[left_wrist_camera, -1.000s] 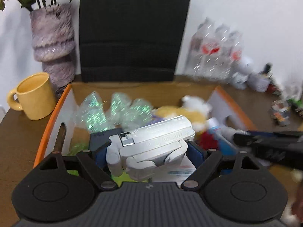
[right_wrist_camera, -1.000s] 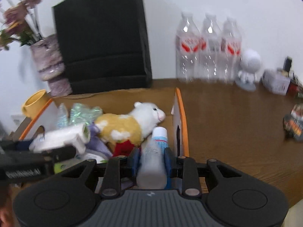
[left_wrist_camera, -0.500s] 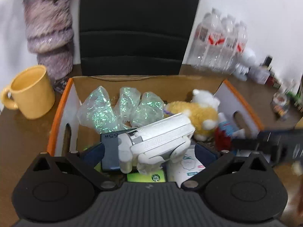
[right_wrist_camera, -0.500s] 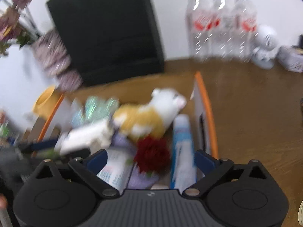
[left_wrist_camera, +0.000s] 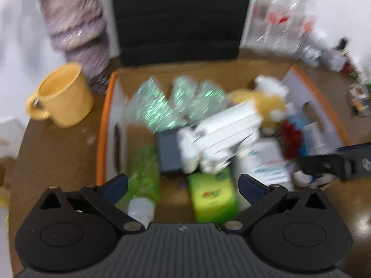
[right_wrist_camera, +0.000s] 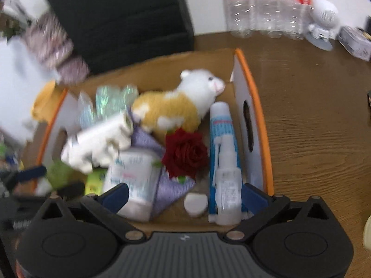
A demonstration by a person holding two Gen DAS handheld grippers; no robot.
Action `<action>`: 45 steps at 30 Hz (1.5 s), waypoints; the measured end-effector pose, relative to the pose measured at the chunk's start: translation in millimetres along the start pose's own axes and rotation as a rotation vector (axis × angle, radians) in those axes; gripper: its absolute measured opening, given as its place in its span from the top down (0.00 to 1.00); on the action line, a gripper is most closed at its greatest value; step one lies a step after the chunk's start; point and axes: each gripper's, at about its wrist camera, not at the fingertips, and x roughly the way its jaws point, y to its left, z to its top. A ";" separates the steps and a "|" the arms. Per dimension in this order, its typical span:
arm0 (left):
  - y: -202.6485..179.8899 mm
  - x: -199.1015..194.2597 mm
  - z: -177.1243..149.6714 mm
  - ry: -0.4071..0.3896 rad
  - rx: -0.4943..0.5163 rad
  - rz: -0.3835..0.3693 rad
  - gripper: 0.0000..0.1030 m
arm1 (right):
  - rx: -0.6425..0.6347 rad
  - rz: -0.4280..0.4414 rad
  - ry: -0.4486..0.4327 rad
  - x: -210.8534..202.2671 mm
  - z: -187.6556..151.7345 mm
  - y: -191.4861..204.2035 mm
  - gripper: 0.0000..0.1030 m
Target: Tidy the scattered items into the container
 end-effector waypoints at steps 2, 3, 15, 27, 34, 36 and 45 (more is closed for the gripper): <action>2.7 1.0 0.0 0.021 -0.023 0.004 0.00 | -0.024 -0.025 0.009 1.5 -1.9 3.9 0.00; 3.9 0.4 0.2 0.026 -0.032 0.000 0.00 | -0.031 -0.034 0.011 2.4 -2.7 5.3 0.00; -5.0 -28.2 -12.1 -0.004 0.010 -0.014 0.00 | -0.025 0.009 0.012 -11.3 -14.0 20.5 0.00; -9.2 -136.6 -136.8 -0.351 -0.078 0.098 0.00 | -0.020 0.146 -0.335 -108.3 -136.0 32.1 0.00; -29.5 -108.9 -210.7 -0.395 -0.061 0.120 0.00 | -0.028 0.049 -0.319 -56.0 -211.2 24.5 0.00; -29.3 -99.9 -222.4 -0.390 -0.080 0.097 0.00 | -0.034 0.004 -0.309 -43.3 -222.0 22.1 0.00; -29.3 -73.8 -250.0 -0.400 -0.091 0.120 0.00 | -0.114 -0.038 -0.425 -27.8 -248.1 16.7 0.00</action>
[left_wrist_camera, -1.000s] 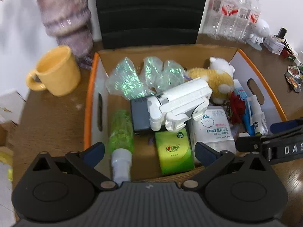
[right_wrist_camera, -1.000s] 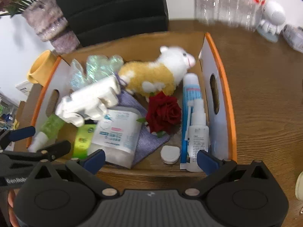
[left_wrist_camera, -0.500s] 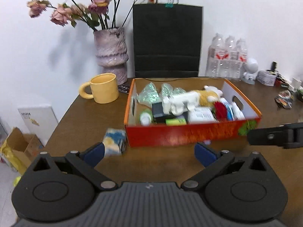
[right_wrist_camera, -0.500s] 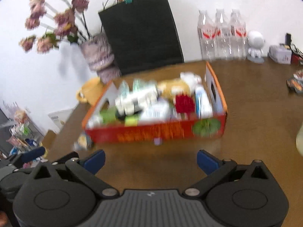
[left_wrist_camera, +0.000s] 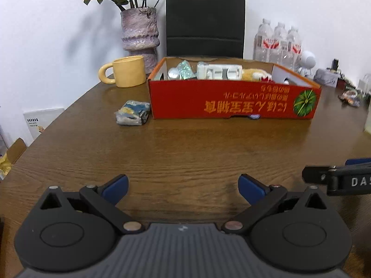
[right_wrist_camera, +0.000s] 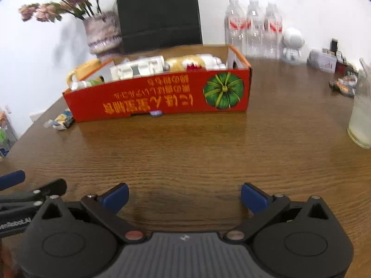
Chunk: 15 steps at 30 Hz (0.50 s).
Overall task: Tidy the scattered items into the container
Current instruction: 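Move the left tool toward the blue snack packet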
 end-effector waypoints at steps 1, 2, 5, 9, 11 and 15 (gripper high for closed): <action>-0.1 1.2 -0.3 0.011 0.003 -0.009 0.00 | -0.019 0.003 -0.009 0.3 -2.1 1.4 0.00; -0.1 2.1 -1.5 0.020 0.005 -0.017 0.00 | -0.038 0.004 -0.014 0.5 -4.0 3.0 0.00; 0.9 6.4 -4.1 0.055 0.002 -0.035 0.00 | -0.079 -0.014 -0.012 1.0 -7.2 9.5 0.00; 2.4 7.0 -6.2 0.065 -0.002 -0.041 0.00 | -0.100 -0.038 -0.010 2.5 -7.5 13.8 0.00; 2.2 7.6 -6.3 0.066 -0.002 -0.042 0.00 | -0.093 -0.044 -0.011 2.5 -7.5 12.6 0.00; 1.8 7.6 -6.5 0.066 -0.001 -0.041 0.00 | -0.094 -0.047 -0.012 2.6 -8.0 12.8 0.00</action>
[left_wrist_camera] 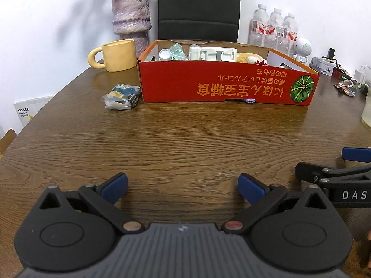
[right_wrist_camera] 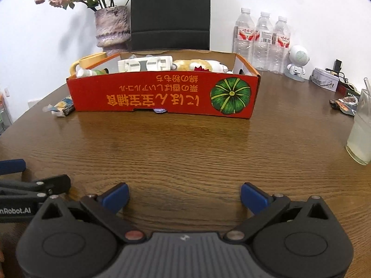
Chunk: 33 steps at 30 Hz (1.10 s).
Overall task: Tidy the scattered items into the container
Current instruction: 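Move the left tool toward the blue snack packet, then grasp the blue snack packet with the left tool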
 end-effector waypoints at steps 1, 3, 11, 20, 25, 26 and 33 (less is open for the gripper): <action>-0.1 0.0 -0.2 0.000 0.001 0.001 0.00 | 0.000 0.000 0.000 -0.4 -0.3 0.1 0.00; -0.3 -0.1 0.4 0.000 0.001 0.000 0.00 | 0.000 0.000 -0.001 0.0 -0.2 0.5 0.00; 48.7 16.0 54.2 -0.147 0.083 -0.013 0.00 | 0.006 -0.010 -0.006 -2.2 -2.5 0.6 0.00; 89.8 90.6 109.9 -0.029 0.034 0.026 0.55 | 0.004 -0.009 -0.004 -2.7 -1.3 -0.1 0.00; 96.4 98.7 106.4 -0.017 0.031 0.059 0.93 | 0.004 -0.009 -0.005 -2.2 -1.3 0.2 0.00; 97.1 98.2 104.8 -0.020 0.033 0.067 0.96 | 0.004 -0.009 -0.005 -2.2 -1.4 0.3 0.00; 63.6 12.3 55.9 -0.225 0.220 0.012 0.99 | 0.006 -0.009 -0.005 -2.3 -1.5 -0.5 0.00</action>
